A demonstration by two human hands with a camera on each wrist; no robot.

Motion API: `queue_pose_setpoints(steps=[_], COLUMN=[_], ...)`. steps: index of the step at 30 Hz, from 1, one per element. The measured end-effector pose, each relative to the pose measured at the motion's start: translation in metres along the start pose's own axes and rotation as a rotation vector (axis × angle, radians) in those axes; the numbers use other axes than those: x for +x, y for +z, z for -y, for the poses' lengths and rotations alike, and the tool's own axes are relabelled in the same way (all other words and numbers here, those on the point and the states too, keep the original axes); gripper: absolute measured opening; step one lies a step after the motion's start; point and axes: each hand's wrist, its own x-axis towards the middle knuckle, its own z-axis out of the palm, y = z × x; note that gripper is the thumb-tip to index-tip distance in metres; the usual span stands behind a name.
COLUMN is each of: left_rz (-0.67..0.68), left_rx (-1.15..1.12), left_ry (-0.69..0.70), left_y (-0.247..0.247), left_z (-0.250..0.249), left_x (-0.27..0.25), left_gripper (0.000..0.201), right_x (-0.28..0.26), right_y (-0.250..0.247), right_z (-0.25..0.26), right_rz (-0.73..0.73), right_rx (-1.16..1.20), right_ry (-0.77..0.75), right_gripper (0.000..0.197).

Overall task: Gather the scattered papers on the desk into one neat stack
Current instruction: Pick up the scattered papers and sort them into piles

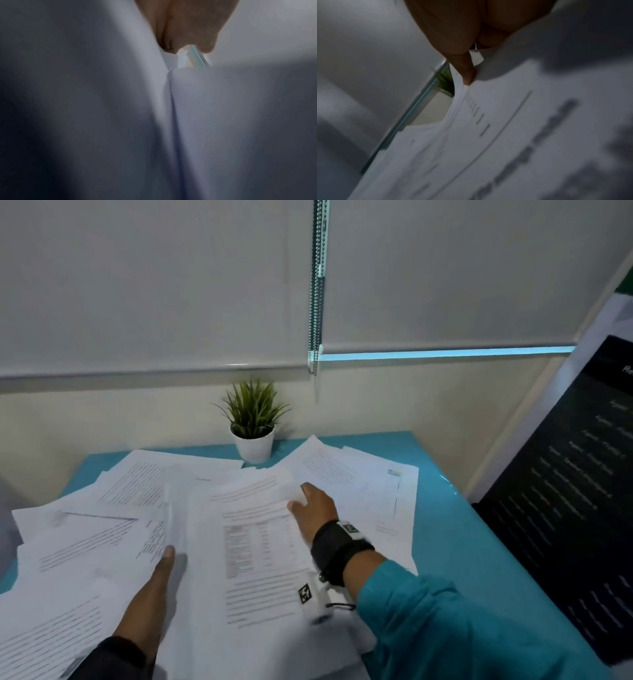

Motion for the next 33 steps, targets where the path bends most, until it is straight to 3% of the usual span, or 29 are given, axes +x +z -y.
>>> queue_pose_setpoints(steps=[3,5,9,11,13,17,22,26,30,33], left_rz=[0.083,0.047,0.086,0.105,0.107,0.111,0.068,0.046,0.044,0.052], left_rx=[0.205,0.316,0.304,0.280,0.271,0.267,0.308,0.348,0.358,0.352], left_ry=[0.000,0.019,-0.023,-0.020,-0.010,-0.009,0.003,0.006,0.016,0.001], left_y=[-0.001,-0.008,-0.013,-0.025,-0.031,-0.026,-0.021,-0.025,-0.026,-0.028], left_z=[0.005,0.012,0.015,0.024,0.030,0.028,0.027,0.029,0.030,0.032], left_x=[0.001,0.007,0.011,0.021,0.025,0.021,0.018,0.022,0.024,0.026], left_gripper=[0.043,0.032,0.047,0.061,0.067,0.061,0.025,0.032,0.029,0.031], right_x=[-0.006,0.000,0.021,0.026,0.026,0.023,0.013,0.007,0.004,0.002], right_y=[0.025,0.024,-0.026,-0.055,-0.069,-0.072,-0.073,-0.081,-0.101,-0.115], right_z=[-0.002,-0.008,-0.046,-0.067,-0.079,-0.088,-0.093,-0.103,-0.117,-0.127], right_rz=[0.130,0.110,-0.267,-0.282,-0.218,-0.161,-0.124,-0.215,-0.184,-0.262], right_rx=[0.048,0.085,0.080,-0.047,-0.112,-0.004,-0.086,-0.069,-0.274,-0.260], right_ry=[-0.100,-0.104,0.176,0.430,0.566,0.527,0.391,0.337,0.316,0.258], right_gripper=[0.004,0.007,0.047,0.065,0.078,0.085,0.055,0.055,0.024,0.046])
